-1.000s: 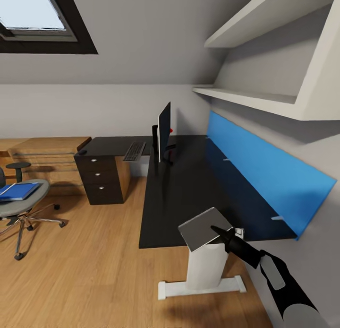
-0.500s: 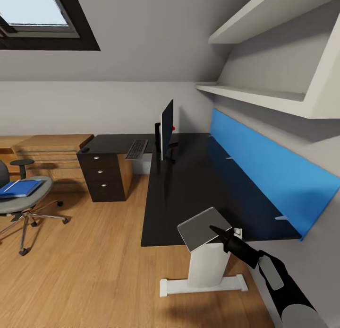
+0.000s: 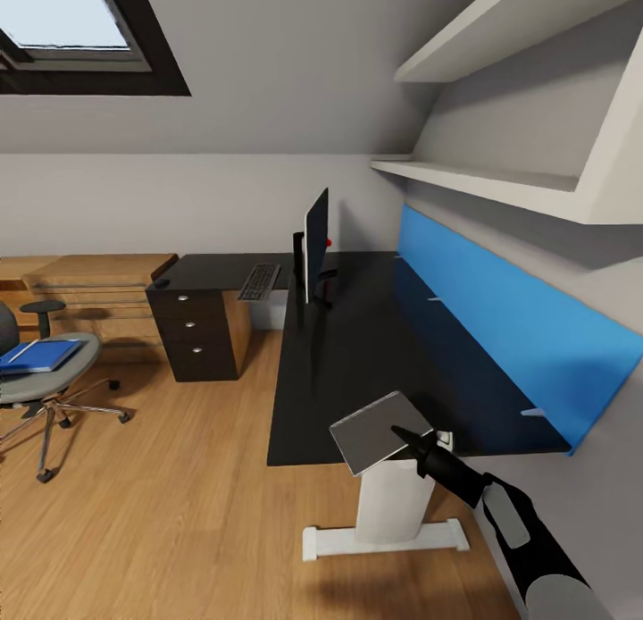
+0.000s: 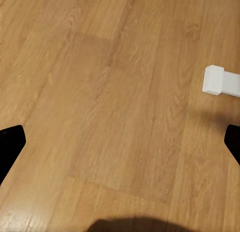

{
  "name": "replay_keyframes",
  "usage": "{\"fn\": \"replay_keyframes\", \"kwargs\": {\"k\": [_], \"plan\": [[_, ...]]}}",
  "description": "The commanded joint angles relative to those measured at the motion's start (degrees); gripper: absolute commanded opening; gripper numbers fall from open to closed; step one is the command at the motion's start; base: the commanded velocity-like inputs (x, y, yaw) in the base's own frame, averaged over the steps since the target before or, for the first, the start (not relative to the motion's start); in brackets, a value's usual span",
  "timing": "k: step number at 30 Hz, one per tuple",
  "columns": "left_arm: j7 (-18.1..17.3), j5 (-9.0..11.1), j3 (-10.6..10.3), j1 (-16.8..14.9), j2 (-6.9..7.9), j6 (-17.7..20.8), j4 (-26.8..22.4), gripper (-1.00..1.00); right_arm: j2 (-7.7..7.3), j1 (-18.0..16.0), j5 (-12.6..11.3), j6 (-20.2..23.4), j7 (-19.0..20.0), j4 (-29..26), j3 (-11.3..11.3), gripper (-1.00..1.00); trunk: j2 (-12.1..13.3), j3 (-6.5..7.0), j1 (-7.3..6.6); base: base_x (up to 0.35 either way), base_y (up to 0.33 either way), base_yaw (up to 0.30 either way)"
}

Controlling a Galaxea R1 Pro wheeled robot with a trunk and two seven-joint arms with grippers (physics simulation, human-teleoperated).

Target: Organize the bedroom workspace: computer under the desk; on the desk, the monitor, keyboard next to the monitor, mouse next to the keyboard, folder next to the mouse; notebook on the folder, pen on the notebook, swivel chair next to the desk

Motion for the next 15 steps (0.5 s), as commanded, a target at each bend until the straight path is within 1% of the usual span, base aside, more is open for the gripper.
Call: {"fn": "replay_keyframes", "kwargs": {"k": [1, 4, 6, 10, 15], "plan": [[0.0, -0.2, 0.4, 0.0, -0.04, -0.2, 0.0, 1.0, 0.26, 0.0, -0.1, 0.3, 0.1, 0.0, -0.1, -1.0, 0.0, -0.04, 0.0, 0.0, 0.0, 0.069], [0.0, -0.2, 0.4, 0.0, -0.04, -0.2, 0.0, 1.0, 0.9, 0.0, 0.0, 0.2, 0.1, 0.0, -0.2, -1.0, 0.0, 0.03, 0.0, 0.0, 0.0, 0.088], [0.0, -0.2, 0.4, 0.0, -0.04, -0.2, 0.0, 1.0, 1.06, 0.0, 0.0, 0.1, 0.1, 0.0, -0.2, -1.0, 0.0, 0.11, 0.0, 0.0, 0.0, 0.104], [0.0, -0.2, 0.4, 0.0, -0.04, -0.2, 0.0, 1.0, 1.19, 0.0, 0.0, 0.0, 0.2, 0.0, -0.2, -1.0, 0.0, 0.34, 0.0, 0.0, 0.0, 0.075], [0.0, -0.2, 0.4, 0.0, -0.04, -0.2, 0.0, 1.0, 1.13, 0.0, 0.0, 0.0, 0.9, 0.0, -0.3, -1.0, 0.0, 0.76, 0.0, 0.0, 0.0, 0.023]]}}
